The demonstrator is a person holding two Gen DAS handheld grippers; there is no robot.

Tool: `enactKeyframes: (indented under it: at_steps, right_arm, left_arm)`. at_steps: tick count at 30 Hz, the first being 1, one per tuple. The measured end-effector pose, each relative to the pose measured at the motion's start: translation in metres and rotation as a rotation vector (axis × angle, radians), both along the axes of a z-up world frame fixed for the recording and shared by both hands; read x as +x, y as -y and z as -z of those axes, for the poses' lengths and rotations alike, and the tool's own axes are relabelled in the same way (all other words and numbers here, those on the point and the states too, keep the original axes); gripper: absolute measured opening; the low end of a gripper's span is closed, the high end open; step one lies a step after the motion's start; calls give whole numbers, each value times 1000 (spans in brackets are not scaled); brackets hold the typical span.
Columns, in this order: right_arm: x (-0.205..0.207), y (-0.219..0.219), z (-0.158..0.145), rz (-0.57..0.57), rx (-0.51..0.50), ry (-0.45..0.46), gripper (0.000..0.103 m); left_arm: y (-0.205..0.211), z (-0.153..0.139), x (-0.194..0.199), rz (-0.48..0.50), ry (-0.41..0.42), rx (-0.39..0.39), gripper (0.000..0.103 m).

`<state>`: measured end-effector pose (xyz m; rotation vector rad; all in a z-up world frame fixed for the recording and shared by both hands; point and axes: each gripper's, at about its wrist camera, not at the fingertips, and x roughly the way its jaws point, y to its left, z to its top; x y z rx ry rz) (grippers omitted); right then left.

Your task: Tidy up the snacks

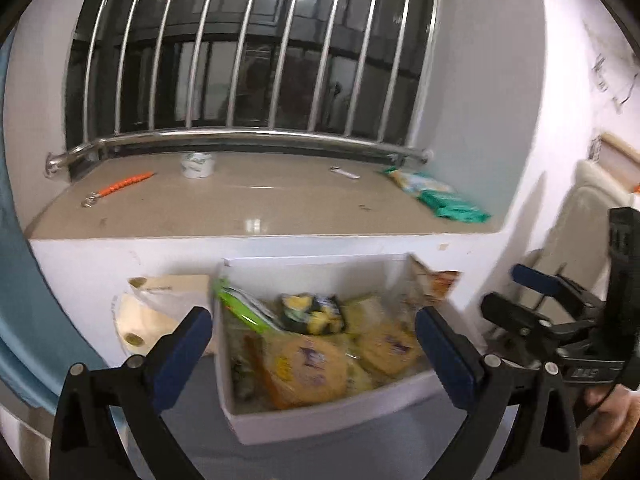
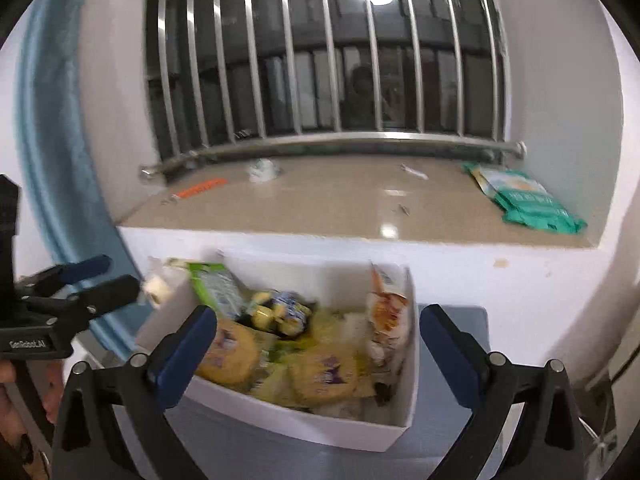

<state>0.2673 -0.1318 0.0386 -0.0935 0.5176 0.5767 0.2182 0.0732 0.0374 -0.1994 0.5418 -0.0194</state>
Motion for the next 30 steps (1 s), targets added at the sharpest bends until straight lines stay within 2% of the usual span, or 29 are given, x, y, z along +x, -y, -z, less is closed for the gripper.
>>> enactKeyframes:
  at_steps: [4,7,10,13,18,20,23,26,30]
  right_arm:
    - [-26,-1,-11,40,-28,22,103]
    - [-58,6,-18,-5,6,68,103]
    - [-88,21,-20,-31,79,32,103]
    - [-112,34,-17,-50,112,15,103]
    - [-145,53,-5,-8,87,-2,103]
    - [-165,59,2,46,41,9,103]
    - [-195,70,13,95,43,11,103]
    - [-206,75,19,64,65,-37,103]
    - [-215,74,12,65,39,9,103]
  left_arm:
    - [9,-12,-33,1,24,-7,103]
    - [20,-20,-61,-9,33,22,103]
    - [34,-25,-94,3,76,57,103]
    - [49,-21,-124,15,58,59,103]
    - [63,-15,-165,15,61,54,103]
    - [69,-11,-176,6,59,63,103]
    - [74,-2,-187,12,36,64,103]
    - [75,3,-197,31,25,48,103]
    - [75,4,-206,26,20,34,103]
